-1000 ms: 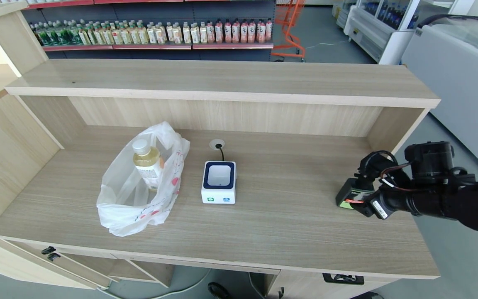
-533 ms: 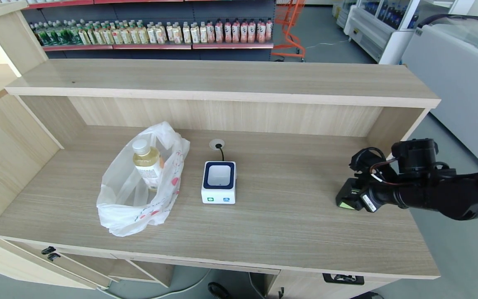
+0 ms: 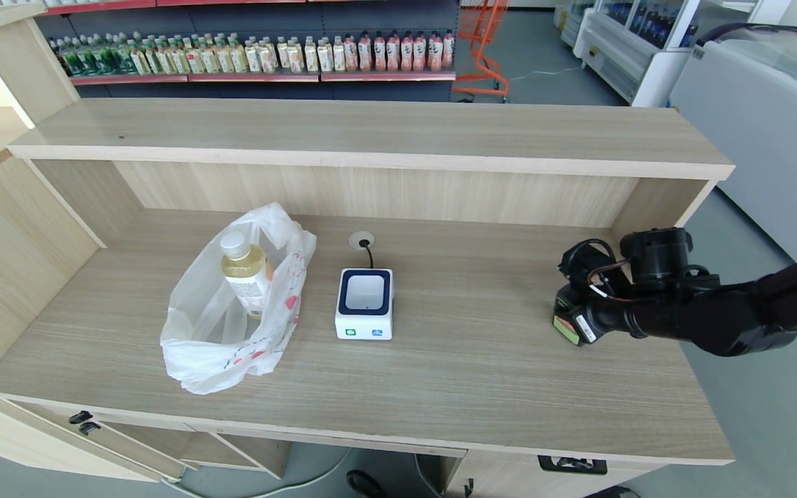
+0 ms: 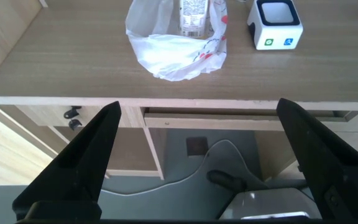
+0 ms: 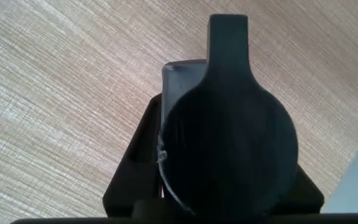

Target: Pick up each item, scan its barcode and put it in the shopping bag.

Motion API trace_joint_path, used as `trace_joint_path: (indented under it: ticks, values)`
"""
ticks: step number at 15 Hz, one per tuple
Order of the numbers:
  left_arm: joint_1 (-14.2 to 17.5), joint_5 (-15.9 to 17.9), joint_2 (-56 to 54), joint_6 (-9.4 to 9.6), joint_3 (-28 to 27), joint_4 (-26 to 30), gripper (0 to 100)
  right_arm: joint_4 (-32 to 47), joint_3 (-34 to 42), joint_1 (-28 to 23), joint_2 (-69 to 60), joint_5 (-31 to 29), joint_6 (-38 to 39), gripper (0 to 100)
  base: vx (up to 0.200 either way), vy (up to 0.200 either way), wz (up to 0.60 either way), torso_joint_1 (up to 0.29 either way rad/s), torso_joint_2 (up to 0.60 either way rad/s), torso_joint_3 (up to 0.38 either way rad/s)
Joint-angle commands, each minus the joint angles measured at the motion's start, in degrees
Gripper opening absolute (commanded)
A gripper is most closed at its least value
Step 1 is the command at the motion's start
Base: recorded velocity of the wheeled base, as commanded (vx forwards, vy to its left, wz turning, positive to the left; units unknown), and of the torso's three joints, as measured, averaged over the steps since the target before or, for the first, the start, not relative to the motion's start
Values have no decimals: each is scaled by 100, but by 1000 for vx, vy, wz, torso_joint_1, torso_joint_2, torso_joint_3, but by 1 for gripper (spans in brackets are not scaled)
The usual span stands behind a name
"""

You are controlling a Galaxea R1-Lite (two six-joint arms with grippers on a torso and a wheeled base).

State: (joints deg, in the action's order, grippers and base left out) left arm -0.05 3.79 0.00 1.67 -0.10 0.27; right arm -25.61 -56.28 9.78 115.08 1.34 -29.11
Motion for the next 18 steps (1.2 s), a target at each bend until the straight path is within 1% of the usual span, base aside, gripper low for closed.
trace_joint_path:
  ticks: [1,3,4,5,6,7,8,9,10,11,12,13,14,15,16,17,18]
  values:
    - [-4,-1,9,0,1,0,100,4,21,59,-29,-2,11,0,0,0,0,0,0,0]
    - [-4,-1,0,0,1,0,100,-260,162,51,-425,7,72,0,0,0,0,0,0,0]
    - [-4,-1,9,0,1,0,100,-515,496,-2,-856,7,107,0,0,0,0,0,0,0]
    - [-4,-1,9,0,1,0,100,-673,935,-134,-1365,7,134,0,0,0,0,0,0,0]
    - [-4,-1,9,0,1,0,100,-963,1761,-248,-2042,15,55,0,0,0,0,0,0,0]
    - [-4,-1,9,0,1,0,100,-1411,2447,-248,-2473,15,-174,0,0,0,0,0,0,0]
    - [-4,-1,0,0,1,0,100,-2000,3115,-239,-2912,33,-956,0,0,0,0,0,0,0]
    - [-4,-1,9,0,1,0,100,-1991,3088,-195,-3185,147,-1791,0,0,0,0,0,0,0]
    - [-4,-1,9,0,1,0,100,-2000,3088,-134,-3299,534,-2617,0,0,0,0,0,0,0]
    - [-4,-1,9,0,1,0,100,-2009,3088,-169,-3308,1307,-3522,0,0,0,0,0,0,0]
    - [-4,-1,9,0,1,0,100,-1974,3088,-354,-3299,2257,-4533,0,0,0,0,0,0,0]
    - [-4,-1,9,0,10,0,100,-1974,3088,-371,-3299,2336,-4621,0,0,0,0,0,0,0]
    - [-4,-1,9,0,1,0,100,-1965,3071,-485,-3237,3601,-6230,0,0,0,0,0,0,0]
    - [-4,-1,9,0,1,0,100,-1948,3053,-380,-3079,4577,-7917,0,0,0,0,0,0,0]
    - [-4,-1,9,0,1,0,100,-1860,3053,-125,-2983,4876,-9007,0,0,0,0,0,0,0]
    - [-4,-1,9,0,1,0,100,-1482,3053,174,-2895,4893,-9877,0,0,0,0,0,0,0]
    - [-4,-1,9,0,1,0,100,-1174,3053,349,-2877,4902,-10237,0,0,0,0,0,0,0]
